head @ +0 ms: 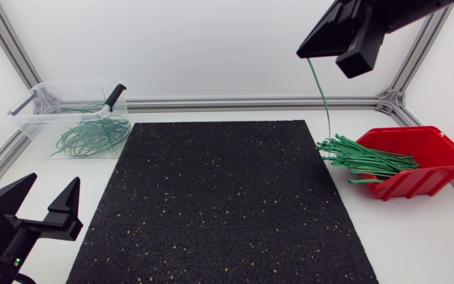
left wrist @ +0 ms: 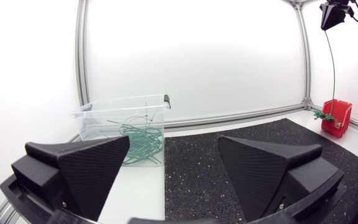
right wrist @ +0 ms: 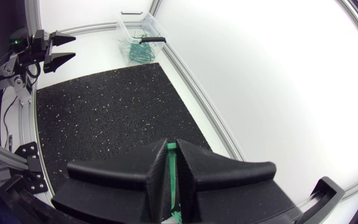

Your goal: Take a green cable tie from the red box, thread the tail through the head to close it, then place it in the transparent bin on the left.

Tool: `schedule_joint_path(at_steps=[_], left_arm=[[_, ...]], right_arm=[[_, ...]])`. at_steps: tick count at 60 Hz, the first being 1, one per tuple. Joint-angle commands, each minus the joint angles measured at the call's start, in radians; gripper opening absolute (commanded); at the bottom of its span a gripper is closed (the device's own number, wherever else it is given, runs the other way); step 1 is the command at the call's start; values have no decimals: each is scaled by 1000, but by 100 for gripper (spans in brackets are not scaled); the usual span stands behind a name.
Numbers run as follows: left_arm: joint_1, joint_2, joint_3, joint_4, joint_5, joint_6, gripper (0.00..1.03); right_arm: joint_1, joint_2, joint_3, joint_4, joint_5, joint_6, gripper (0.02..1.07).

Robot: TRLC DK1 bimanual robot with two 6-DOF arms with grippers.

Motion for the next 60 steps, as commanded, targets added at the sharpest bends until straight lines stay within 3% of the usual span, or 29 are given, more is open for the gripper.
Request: schedule_joint_path(at_steps=[1, 18, 41, 50, 54, 60], left_arm=[[-9, -4, -38, -26, 7, -23, 99], [-20, -4, -38, -26, 7, -23, 99], [-25, -2, -38, -26, 7, -23, 99], [-28, -2, -38, -26, 7, -23, 99], [-31, -2, -38, -26, 7, -23, 99], [-45, -2, -38, -26, 7, -23, 99]], right_arm=[[49, -10, 10, 25, 55, 88, 9], [286, 29, -92, 171, 408, 250, 9], [385, 99, -156, 245, 461, 327, 9], [379, 56, -147, 229, 303, 303, 9], [344, 30, -144, 220, 188, 277, 9], [223, 4, -128, 186, -72, 224, 9]])
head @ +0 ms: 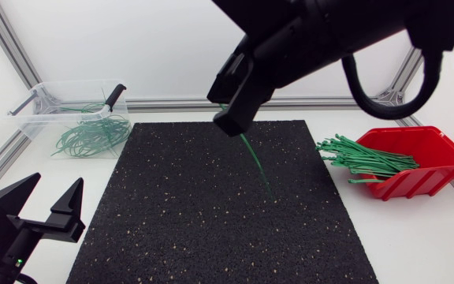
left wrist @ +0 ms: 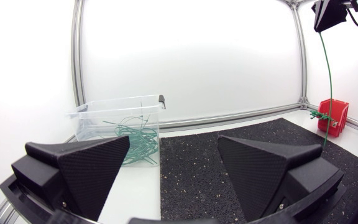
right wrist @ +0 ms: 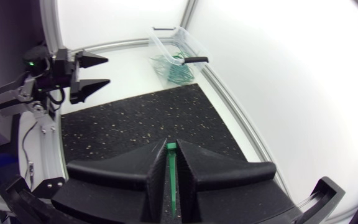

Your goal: Take a green cable tie from the red box, thread the tail through the head to close it, then place it in the transparent bin on the left.

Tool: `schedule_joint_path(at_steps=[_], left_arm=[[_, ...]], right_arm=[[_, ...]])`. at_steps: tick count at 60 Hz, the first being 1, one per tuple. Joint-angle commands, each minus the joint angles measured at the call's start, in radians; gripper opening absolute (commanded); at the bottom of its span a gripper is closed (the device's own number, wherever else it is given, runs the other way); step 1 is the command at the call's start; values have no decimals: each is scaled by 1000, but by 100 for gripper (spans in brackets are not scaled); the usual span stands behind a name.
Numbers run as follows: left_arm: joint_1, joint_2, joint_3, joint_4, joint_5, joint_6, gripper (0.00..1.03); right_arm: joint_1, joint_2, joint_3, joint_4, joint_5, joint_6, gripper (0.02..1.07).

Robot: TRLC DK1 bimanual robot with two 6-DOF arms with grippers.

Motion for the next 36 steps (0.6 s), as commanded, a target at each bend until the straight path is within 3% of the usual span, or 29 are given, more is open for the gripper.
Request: schedule_joint_path(at_steps=[1, 5, 15, 36], left_arm=[[-22, -3, -38, -26, 7, -23, 99], [-36, -3, -38, -24, 7, -25, 99], [-52, -4, -39, -20, 7, -40, 99], [-22, -7, -36, -30, 7, -39, 99]], right_arm=[[-106, -43, 17, -35, -154, -51, 9], [-194, -40, 33, -72, -321, -102, 9], [-327, 13, 83, -202, -601, -237, 9], [-369, 170, 223, -526, -852, -530, 9]])
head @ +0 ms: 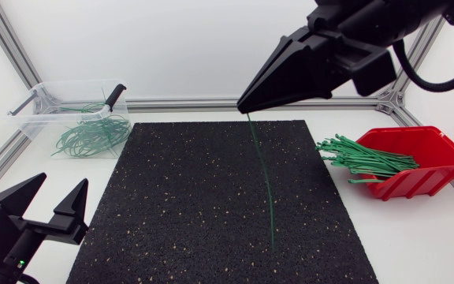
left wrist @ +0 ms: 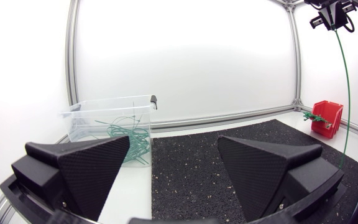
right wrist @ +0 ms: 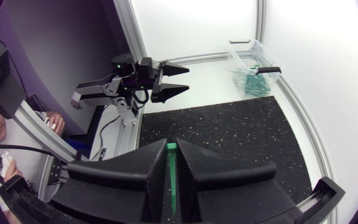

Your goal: Take a green cable tie from the red box, thread the tail through the head to close it, then place it in the transparent bin on the left.

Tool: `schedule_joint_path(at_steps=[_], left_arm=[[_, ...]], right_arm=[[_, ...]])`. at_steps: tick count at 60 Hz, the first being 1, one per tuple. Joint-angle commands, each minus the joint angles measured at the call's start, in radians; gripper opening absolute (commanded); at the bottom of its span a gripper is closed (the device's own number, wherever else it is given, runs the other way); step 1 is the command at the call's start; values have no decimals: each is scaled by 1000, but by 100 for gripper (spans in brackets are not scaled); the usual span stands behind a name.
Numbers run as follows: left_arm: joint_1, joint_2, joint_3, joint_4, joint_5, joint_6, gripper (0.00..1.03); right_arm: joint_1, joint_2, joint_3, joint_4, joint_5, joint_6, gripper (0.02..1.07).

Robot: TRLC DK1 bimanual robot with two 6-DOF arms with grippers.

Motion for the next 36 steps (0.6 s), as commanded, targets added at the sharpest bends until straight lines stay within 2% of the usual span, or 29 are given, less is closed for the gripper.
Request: schedule_joint_path(at_steps=[1, 15, 36], left_arm=[[12, -7, -38, -30, 7, -18, 99], [10, -9, -33, -16, 7, -13, 99], [12, 11, 28, -65, 45, -10, 97]], right_arm=[[-29, 63, 73, -86, -52, -119, 9], [-89, 182, 170, -316, -151, -348, 9], [-90, 241, 179, -391, -188, -460, 9]])
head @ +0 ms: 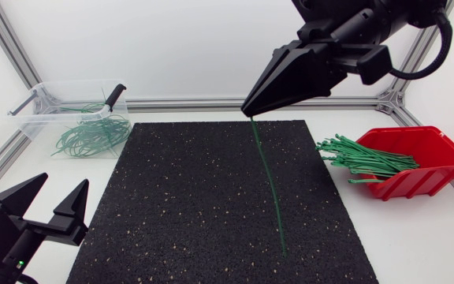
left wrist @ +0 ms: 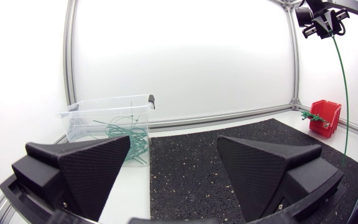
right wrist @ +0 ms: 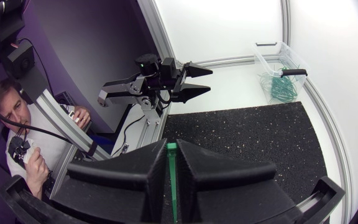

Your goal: Take a green cable tie from the red box, thread the tail through the head to close it, then place it in the transparent bin on the left.

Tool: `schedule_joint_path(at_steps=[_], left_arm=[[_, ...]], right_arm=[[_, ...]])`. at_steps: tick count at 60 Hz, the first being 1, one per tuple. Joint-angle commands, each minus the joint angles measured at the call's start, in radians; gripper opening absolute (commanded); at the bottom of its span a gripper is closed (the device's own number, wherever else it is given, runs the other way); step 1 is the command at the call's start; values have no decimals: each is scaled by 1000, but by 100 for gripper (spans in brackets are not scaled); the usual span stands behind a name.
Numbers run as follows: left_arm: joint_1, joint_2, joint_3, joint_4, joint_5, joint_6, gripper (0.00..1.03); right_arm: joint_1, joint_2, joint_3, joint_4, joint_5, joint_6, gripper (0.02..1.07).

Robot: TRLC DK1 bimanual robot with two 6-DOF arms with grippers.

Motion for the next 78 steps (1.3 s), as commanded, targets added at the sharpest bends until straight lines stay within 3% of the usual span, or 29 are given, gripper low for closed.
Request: schedule_joint_path(at_steps=[1, 33, 59, 78], left_arm=[[5, 15, 19, -46, 21, -9, 97], [-6, 256, 240, -131, 83, -32, 91], [13, 618, 469, -204, 427, -101, 91], [13, 819, 512, -92, 511, -39, 92]], right_arm=[[-2, 29, 30, -56, -18, -72, 9], [5, 58, 47, -76, -30, -95, 9], [39, 93, 72, -87, -27, -104, 9], [50, 141, 113, -39, 19, -105, 9]])
